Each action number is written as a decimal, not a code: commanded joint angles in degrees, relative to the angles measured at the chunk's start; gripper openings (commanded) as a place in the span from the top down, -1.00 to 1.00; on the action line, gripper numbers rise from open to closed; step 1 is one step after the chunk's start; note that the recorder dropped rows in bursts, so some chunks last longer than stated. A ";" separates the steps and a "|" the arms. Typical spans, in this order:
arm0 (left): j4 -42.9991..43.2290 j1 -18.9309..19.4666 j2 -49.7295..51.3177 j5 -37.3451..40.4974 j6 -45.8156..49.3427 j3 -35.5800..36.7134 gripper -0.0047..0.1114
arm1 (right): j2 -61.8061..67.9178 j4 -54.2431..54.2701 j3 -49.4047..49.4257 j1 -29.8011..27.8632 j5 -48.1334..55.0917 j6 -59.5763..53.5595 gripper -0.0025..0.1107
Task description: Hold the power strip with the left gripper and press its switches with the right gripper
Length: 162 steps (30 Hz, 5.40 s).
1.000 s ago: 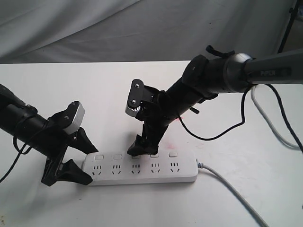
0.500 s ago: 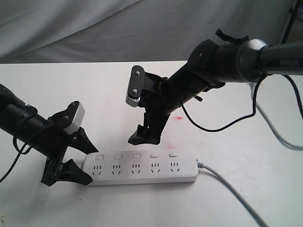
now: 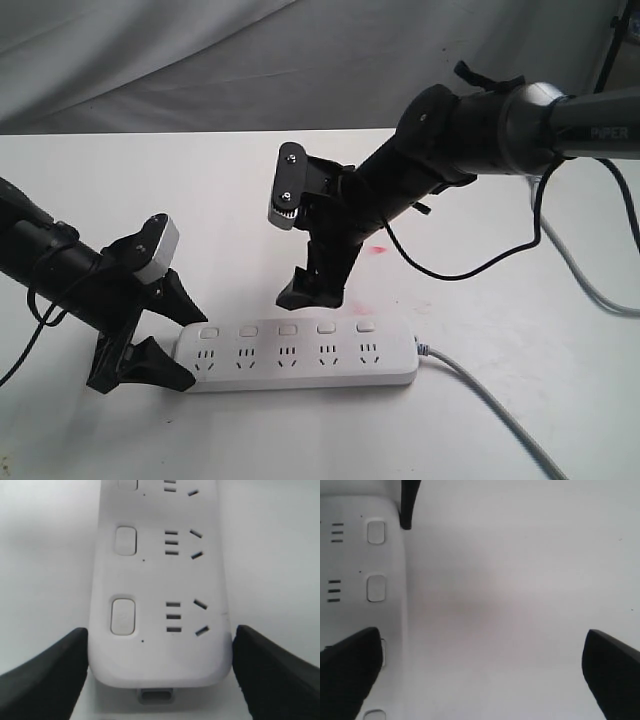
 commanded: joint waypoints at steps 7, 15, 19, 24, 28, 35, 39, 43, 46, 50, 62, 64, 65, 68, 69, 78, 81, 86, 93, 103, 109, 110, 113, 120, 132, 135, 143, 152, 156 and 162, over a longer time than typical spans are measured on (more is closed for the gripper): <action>1.15 -0.36 0.20 0.13 0.31 -0.07 0.05 | -0.52 -1.83 0.37 -1.89 3.10 2.46 -0.90; 1.15 -0.36 0.20 0.13 0.31 -0.07 0.05 | -2.49 -2.04 1.81 -4.51 4.41 2.75 -0.90; 1.15 -0.36 0.20 0.13 0.31 -0.07 0.05 | -3.65 -1.99 4.48 -4.60 0.69 2.05 -0.90; 1.15 -0.36 0.20 0.13 0.31 -0.07 0.05 | -3.65 -0.47 4.75 -4.60 0.17 1.80 -0.90; 1.15 -0.36 0.20 0.13 0.31 -0.07 0.05 | -3.65 -0.36 4.75 -4.60 0.44 1.69 -0.90; 1.15 -0.36 0.20 0.13 0.31 -0.07 0.05 | -3.21 -0.36 4.75 -4.60 0.87 1.69 -0.90; 1.15 -0.36 0.20 0.13 0.31 -0.07 0.05 | -1.99 -0.36 5.05 -4.50 0.72 1.46 -0.90; 1.15 -0.36 0.20 0.13 0.31 -0.07 0.05 | -0.82 -0.36 5.05 -4.50 0.85 1.34 -0.90; 1.15 -0.36 0.20 0.13 0.31 -0.07 0.05 | 0.07 -0.25 5.05 -4.50 0.98 1.34 -0.90; 1.15 -0.36 0.20 0.13 0.31 -0.07 0.05 | 1.35 -0.25 5.05 -4.50 1.53 1.34 -0.90; 1.15 -0.36 0.20 0.13 0.31 -0.07 0.05 | 2.76 -3.12 8.84 -4.50 -4.64 0.58 -0.90; 1.15 -0.36 0.20 0.13 0.31 -0.07 0.05 | 2.76 -3.33 10.07 -4.50 -6.55 0.35 -0.90; 1.15 -0.36 0.20 0.13 0.31 -0.07 0.05 | 2.76 -3.81 10.55 -4.50 -7.41 0.35 -0.90; 1.15 -0.36 0.20 0.13 0.31 -0.07 0.05 | 2.76 -4.48 10.73 -4.50 -8.22 0.35 -0.90; 1.15 -0.36 0.20 0.13 0.31 -0.07 0.05 | 2.76 -4.48 10.73 -4.50 -8.22 0.35 -0.90; 1.15 -0.36 0.20 0.13 0.31 -0.07 0.05 | 2.76 -8.46 10.73 -4.50 -6.03 0.85 -0.90; 1.15 -0.36 0.20 0.13 0.31 -0.07 0.05 | 2.76 -8.09 10.73 -4.50 -6.17 1.07 -0.90; 1.15 -0.36 0.20 0.13 0.31 -0.07 0.05 | 2.76 -6.47 10.73 -4.50 -6.56 1.07 -0.90; 1.15 -0.36 0.20 0.13 0.31 -0.07 0.05 | 0.17 0.78 10.73 -4.50 -6.15 -1.82 -0.90; 1.15 -0.36 0.20 0.13 0.31 -0.07 0.05 | -6.07 7.20 10.73 -4.50 -6.03 -3.81 -0.90; 1.15 -0.36 0.20 0.13 0.31 -0.07 0.05 | -6.72 7.20 10.73 -4.50 -6.03 -3.94 -0.90; 1.15 -0.36 0.20 0.13 0.31 -0.07 0.05 | -6.72 7.20 10.73 -4.50 -6.03 -3.94 -0.90; 1.15 -0.36 0.20 0.13 0.31 -0.07 0.05 | -6.72 7.20 10.73 -4.50 -6.03 -3.94 -0.90; 1.15 -0.36 0.20 0.13 0.31 -0.07 0.05 | -6.72 7.20 10.73 -4.50 -5.98 -3.79 -0.90; 1.15 -0.36 0.20 0.13 0.31 -0.07 0.05 | -6.72 1.67 10.73 -5.81 -0.33 -0.57 -0.90; 1.15 -0.36 0.20 0.13 0.31 -0.07 0.05 | -6.72 1.67 10.73 -8.51 2.12 -0.53 -0.90; 1.15 -0.36 0.20 0.13 0.31 -0.07 0.05 | -6.72 1.64 10.73 -11.49 4.77 -1.60 -0.90; 1.15 -0.36 0.20 0.13 0.31 -0.07 0.05 | -6.72 2.29 10.73 -11.22 4.90 -2.29 -0.90; 1.15 -0.36 0.20 0.13 0.31 -0.07 0.05 | -6.32 2.44 10.73 -11.22 4.74 -2.29 -0.90; 1.15 -0.36 0.20 0.13 0.31 -0.07 0.05 | -3.84 2.68 10.73 -11.22 4.97 -2.29 -0.90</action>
